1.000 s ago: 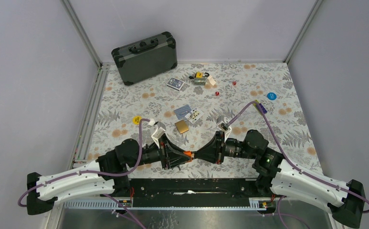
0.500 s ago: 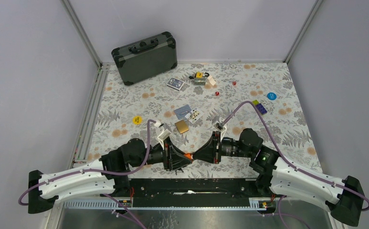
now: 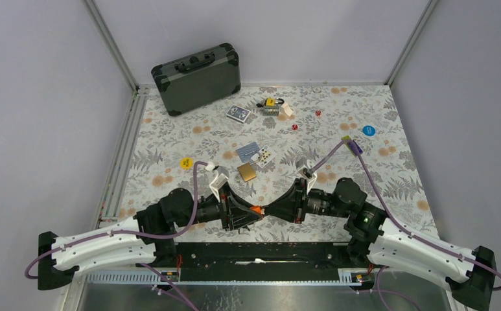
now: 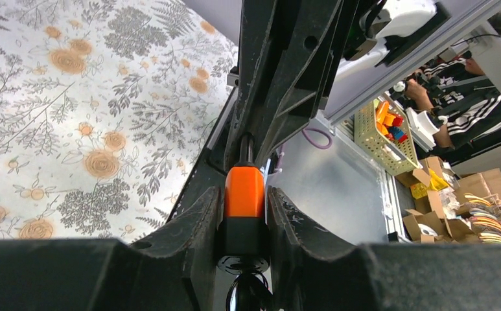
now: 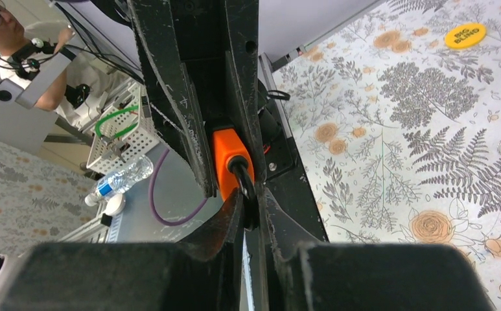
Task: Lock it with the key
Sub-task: Lock the lock.
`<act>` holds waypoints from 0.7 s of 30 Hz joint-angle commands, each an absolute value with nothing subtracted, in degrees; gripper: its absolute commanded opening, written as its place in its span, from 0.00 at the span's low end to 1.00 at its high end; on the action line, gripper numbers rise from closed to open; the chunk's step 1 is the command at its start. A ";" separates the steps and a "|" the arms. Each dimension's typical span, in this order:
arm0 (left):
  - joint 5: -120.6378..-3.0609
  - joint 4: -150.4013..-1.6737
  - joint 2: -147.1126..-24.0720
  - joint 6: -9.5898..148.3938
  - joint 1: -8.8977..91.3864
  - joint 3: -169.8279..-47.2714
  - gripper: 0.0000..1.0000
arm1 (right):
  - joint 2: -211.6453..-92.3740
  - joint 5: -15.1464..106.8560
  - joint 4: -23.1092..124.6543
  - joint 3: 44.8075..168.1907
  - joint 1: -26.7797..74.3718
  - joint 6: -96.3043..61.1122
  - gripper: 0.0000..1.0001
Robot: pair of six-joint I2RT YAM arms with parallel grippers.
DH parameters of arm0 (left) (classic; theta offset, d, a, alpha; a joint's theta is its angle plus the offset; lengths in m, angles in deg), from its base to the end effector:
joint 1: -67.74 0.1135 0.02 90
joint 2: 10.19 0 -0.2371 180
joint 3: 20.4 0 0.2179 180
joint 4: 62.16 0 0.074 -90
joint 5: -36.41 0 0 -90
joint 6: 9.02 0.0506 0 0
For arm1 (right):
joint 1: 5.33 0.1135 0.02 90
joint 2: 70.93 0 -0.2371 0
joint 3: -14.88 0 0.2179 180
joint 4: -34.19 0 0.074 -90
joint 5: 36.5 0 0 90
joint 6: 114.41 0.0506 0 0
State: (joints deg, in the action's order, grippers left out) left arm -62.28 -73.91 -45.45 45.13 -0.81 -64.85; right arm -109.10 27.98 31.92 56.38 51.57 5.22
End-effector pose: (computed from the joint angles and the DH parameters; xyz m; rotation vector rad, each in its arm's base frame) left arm 0.0534 -0.1567 0.2796 0.6466 1.7289 -1.4768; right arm 0.0747 0.1545 0.2844 -0.7841 1.4961 1.5089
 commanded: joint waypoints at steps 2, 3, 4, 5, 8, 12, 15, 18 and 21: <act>-60.07 -65.13 -43.34 45.33 -1.03 -66.49 0.17 | -105.45 32.15 28.98 55.64 52.93 5.20 0.00; -60.08 -65.28 -42.95 45.24 -0.99 -66.38 0.29 | -104.53 32.52 28.62 55.38 52.87 5.24 0.00; -60.23 -65.24 -42.59 45.07 -1.01 -66.23 0.42 | -103.86 33.00 28.32 55.19 52.91 5.43 0.00; -60.27 -65.18 -42.27 44.90 -0.99 -66.04 0.53 | -103.19 33.28 27.91 54.92 52.89 5.58 0.00; -60.33 -65.20 -41.59 44.69 -0.99 -65.58 0.65 | -101.19 33.74 26.40 53.69 52.95 6.08 0.00; -60.29 -65.85 -40.56 45.11 -0.99 -65.52 0.66 | -98.71 35.16 26.73 52.69 52.94 6.26 0.00; -59.64 -67.83 -39.49 46.18 -0.99 -66.01 0.65 | -96.78 36.27 27.46 52.24 52.89 6.11 0.00; -58.78 -69.52 -38.59 47.00 -0.99 -66.49 0.65 | -94.78 37.25 27.59 51.58 52.93 6.09 0.00; -58.45 -70.48 -38.41 47.00 -0.99 -66.70 0.65 | -93.12 37.66 27.31 50.97 52.89 5.99 0.00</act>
State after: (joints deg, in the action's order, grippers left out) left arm -60.24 -71.14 -39.03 45.65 -0.99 -64.85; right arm -95.75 35.39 31.72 50.96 52.75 5.68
